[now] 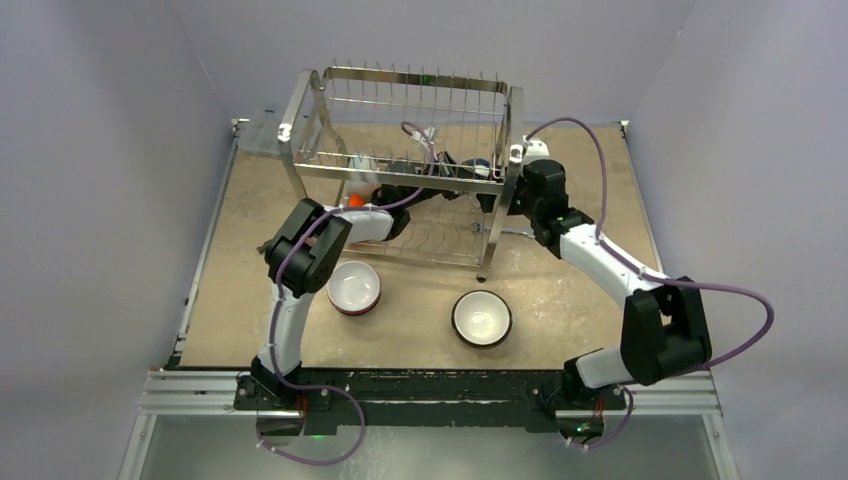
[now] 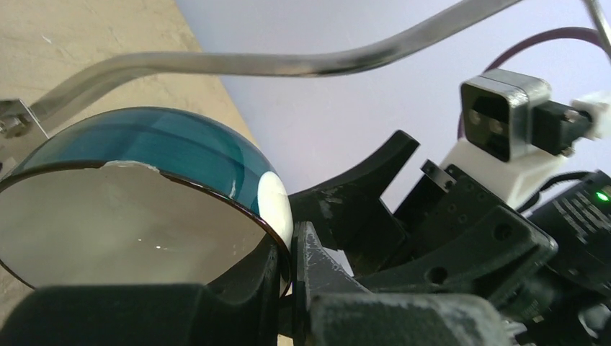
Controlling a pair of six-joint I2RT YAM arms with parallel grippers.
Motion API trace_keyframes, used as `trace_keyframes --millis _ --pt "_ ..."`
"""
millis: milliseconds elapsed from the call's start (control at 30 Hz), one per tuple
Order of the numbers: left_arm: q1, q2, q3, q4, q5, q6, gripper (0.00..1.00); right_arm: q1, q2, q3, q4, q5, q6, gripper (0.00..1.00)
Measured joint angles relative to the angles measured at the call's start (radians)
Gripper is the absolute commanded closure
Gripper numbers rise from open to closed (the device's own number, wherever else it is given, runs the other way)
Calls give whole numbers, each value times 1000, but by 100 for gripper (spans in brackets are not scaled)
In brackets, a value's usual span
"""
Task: Load the bowls into the dish rack
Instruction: Place the bowl in the dish rack.
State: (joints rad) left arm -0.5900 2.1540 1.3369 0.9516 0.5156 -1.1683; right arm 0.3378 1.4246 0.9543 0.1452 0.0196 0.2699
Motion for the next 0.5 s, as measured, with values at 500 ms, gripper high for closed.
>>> trace_keyframes --millis 500 --pt "45 77 53 77 233 -56 100 -201 0 -141 140 -430 158 26"
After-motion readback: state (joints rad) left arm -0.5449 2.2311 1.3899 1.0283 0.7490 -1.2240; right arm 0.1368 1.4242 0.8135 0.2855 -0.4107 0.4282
